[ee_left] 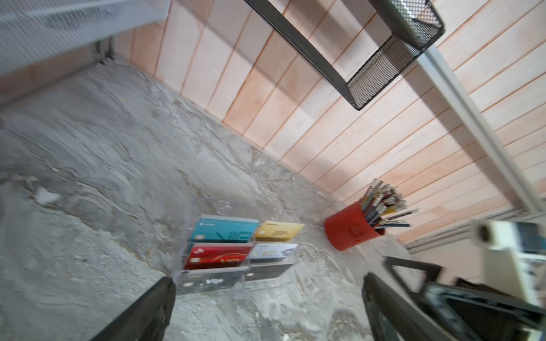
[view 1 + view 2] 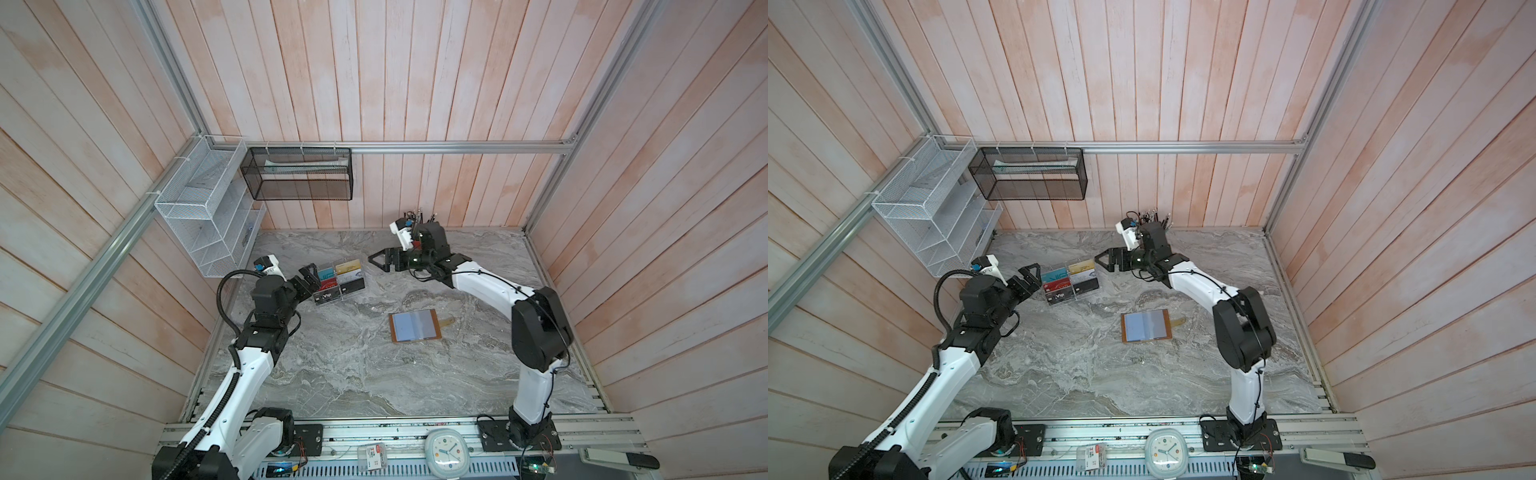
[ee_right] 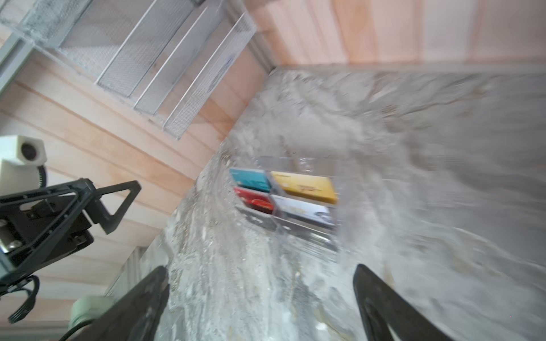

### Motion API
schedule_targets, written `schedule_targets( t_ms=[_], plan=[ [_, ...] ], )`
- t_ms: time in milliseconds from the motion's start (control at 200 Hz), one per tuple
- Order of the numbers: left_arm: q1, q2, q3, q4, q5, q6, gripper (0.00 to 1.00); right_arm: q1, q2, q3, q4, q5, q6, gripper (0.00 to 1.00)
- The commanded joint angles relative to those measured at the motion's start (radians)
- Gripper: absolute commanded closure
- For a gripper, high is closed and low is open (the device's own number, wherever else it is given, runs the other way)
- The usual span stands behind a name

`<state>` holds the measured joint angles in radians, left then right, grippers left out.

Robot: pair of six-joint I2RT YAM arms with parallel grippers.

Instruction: Take the credit cards out of the card holder

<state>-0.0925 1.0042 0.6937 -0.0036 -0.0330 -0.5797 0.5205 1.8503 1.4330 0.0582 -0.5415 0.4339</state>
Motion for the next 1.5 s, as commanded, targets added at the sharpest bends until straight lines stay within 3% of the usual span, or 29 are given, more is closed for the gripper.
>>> schedule_targets(
  t_ms=[0,120,255,390,490,665,875,970,1075,1165,1255,1320,1385,1425,1495],
  plan=[
    [0.011,0.018,-0.006,0.075,-0.17,0.172,0.0,-0.122,-0.131,-0.136,-0.02,0.175,-0.037,0.02],
    [0.026,0.064,-0.046,0.162,-0.252,0.239,0.0,-0.268,-0.299,-0.323,0.028,0.338,-0.054,0.02],
    [0.071,0.119,-0.121,0.274,-0.295,0.23,0.0,-0.397,-0.426,-0.5,0.105,0.618,-0.093,0.02],
    [0.092,0.171,-0.179,0.396,-0.317,0.283,0.0,-0.419,-0.492,-0.692,0.302,0.891,-0.224,0.02],
    [0.106,0.214,-0.224,0.473,-0.332,0.296,0.0,-0.43,-0.502,-0.807,0.445,0.979,-0.261,0.02],
    [0.121,0.264,-0.308,0.661,-0.314,0.354,0.0,-0.435,-0.448,-0.905,0.598,1.004,-0.264,0.02],
    [0.135,0.355,-0.34,0.834,-0.247,0.411,0.0,-0.425,-0.406,-0.935,0.712,1.053,-0.386,0.02],
    [0.135,0.389,-0.384,0.931,-0.227,0.417,0.0,-0.433,-0.423,-0.994,0.777,1.016,-0.391,0.02],
    [0.127,0.458,-0.465,1.155,-0.167,0.458,0.0,-0.433,-0.402,-1.134,1.027,0.987,-0.411,0.02],
    [0.123,0.45,-0.464,1.129,-0.125,0.475,0.0,-0.435,-0.385,-1.239,1.223,0.943,-0.425,0.02],
    [0.122,0.573,-0.467,1.289,-0.087,0.497,0.0,-0.436,-0.375,-1.299,1.339,0.917,-0.429,0.02],
    [0.12,0.52,-0.408,1.083,-0.043,0.509,0.0,-0.443,-0.328,-1.32,1.406,0.872,-0.44,0.02],
    [0.119,0.56,-0.432,1.2,-0.048,0.53,0.0,-0.443,-0.259,-1.329,1.536,0.881,-0.443,0.02],
    [0.118,0.541,-0.417,1.141,-0.042,0.526,0.0,-0.447,-0.256,-1.315,1.512,0.882,-0.442,0.02],
    [0.119,0.545,-0.417,1.144,-0.044,0.527,0.0,-0.49,-0.302,-1.241,1.283,0.859,-0.378,0.02]
  ],
)
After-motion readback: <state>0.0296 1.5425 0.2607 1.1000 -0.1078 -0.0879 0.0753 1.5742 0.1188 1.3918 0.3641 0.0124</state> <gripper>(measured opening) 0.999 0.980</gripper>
